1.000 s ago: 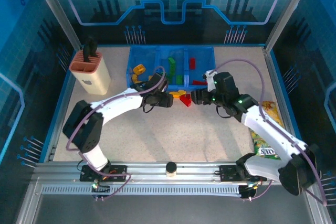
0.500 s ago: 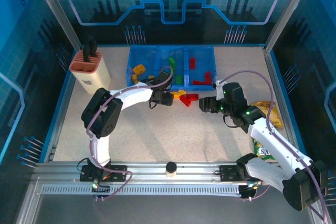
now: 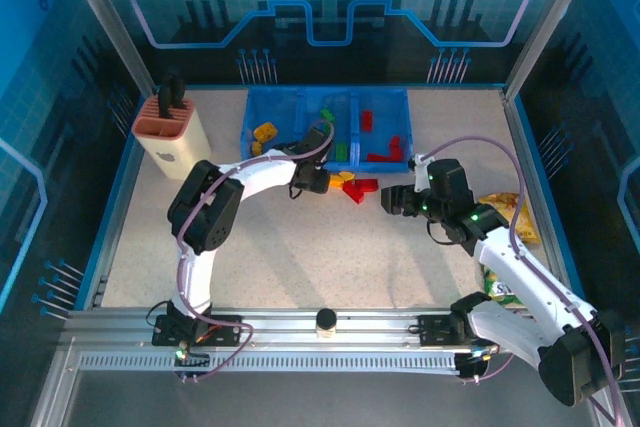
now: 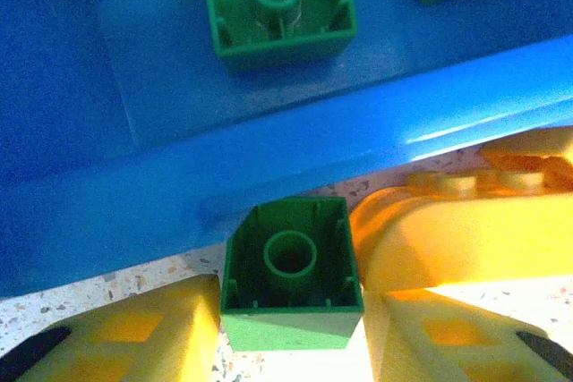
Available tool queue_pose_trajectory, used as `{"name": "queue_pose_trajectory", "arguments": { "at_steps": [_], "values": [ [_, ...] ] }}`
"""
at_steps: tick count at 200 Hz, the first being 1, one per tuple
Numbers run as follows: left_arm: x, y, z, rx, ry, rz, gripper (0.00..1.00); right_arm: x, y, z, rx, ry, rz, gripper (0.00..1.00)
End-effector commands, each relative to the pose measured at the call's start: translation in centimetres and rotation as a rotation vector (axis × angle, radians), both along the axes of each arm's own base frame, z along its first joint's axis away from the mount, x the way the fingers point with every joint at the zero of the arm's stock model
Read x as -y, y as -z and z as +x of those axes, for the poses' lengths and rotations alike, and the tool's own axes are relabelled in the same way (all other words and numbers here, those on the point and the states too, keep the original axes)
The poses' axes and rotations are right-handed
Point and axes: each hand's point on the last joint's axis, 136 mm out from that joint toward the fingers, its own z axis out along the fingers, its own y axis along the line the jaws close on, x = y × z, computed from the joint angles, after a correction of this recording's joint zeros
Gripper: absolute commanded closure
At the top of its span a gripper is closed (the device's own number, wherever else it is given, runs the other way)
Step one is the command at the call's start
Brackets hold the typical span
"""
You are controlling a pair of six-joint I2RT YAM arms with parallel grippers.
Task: Sort the legos into containers by color
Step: Pick up the lego from the center of the table, then place the lego in the container.
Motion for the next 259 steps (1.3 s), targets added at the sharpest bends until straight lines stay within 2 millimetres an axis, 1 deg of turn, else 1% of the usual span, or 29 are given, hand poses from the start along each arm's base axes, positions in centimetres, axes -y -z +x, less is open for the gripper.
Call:
{"name": "queue_pose_trajectory", "arguments": {
  "at_steps": [1,18,30,52,79,93,120,135,146,168,190,209,220,233,245,249,250,252,259],
  "values": [
    [-0.3,0.5,0.0,-0.012,0.013,0.019,0.55,0.2,0.0,0.2,0.008,0.012,0.024,0.24],
    [-0.5,0.6,-0.1,-0.014,0.012,0.027,0.56,0.2,0.1,0.2,0.005,0.011,0.028,0.24],
    [-0.7,0.5,-0.2,-0.011,0.010,0.033,0.59,0.2,0.2,0.2,0.003,0.013,0.030,0.24],
    [-1.0,-0.8,-0.6,0.008,-0.005,0.032,0.64,0.1,0.2,0.2,0.005,0.013,0.037,0.25],
    [-0.8,-4.1,-1.2,0.067,-0.019,-0.019,0.66,0.1,0.2,0.2,0.006,0.018,0.042,0.25],
    [-0.5,-6.5,-1.3,0.113,-0.016,-0.051,0.66,0.1,0.4,0.2,0.005,0.020,0.045,0.25],
    [0.0,-11.0,-0.3,0.195,-0.006,-0.093,0.66,0.0,1.0,0.2,-0.012,0.021,0.057,0.25],
    [0.5,-12.8,0.7,0.236,0.007,-0.099,0.66,-0.1,1.2,0.1,-0.019,0.021,0.067,0.25],
    [0.9,-13.5,1.5,0.248,0.014,-0.097,0.66,-0.2,1.2,0.0,-0.021,0.021,0.074,0.26],
    [1.5,-14.0,2.9,0.238,0.019,-0.095,0.67,0.1,1.2,-0.5,-0.022,0.024,0.072,0.26],
    [2.2,-14.6,3.6,0.247,0.024,-0.116,0.67,0.7,1.3,-1.2,-0.020,0.034,0.050,0.26],
    [2.4,-15.2,4.0,0.263,0.021,-0.122,0.67,1.3,1.4,-1.7,-0.015,0.044,0.035,0.26],
    [1.9,-15.6,4.3,0.272,0.009,-0.117,0.67,1.4,1.5,-1.9,-0.017,0.046,0.032,0.26],
    [0.4,-16.1,5.0,0.273,-0.039,-0.136,0.67,1.5,1.6,-2.0,-0.019,0.048,0.033,0.26],
    [-1.7,-16.6,5.6,0.273,-0.104,-0.159,0.67,1.4,1.6,-2.0,-0.020,0.043,0.036,0.26],
    [-2.8,-16.7,6.1,0.273,-0.139,-0.168,0.67,1.4,1.6,-2.0,-0.022,0.043,0.038,0.26],
    [-2.8,-16.7,6.0,0.271,-0.142,-0.170,0.67,1.4,1.6,-2.0,-0.022,0.043,0.038,0.26],
    [-3.6,-16.8,6.2,0.271,-0.164,-0.175,0.67,1.3,1.6,-2.0,-0.022,0.042,0.039,0.26],
    [-5.1,-16.8,6.6,0.266,-0.209,-0.193,0.67,1.3,1.5,-2.0,-0.020,0.041,0.042,0.26]
  ]
}}
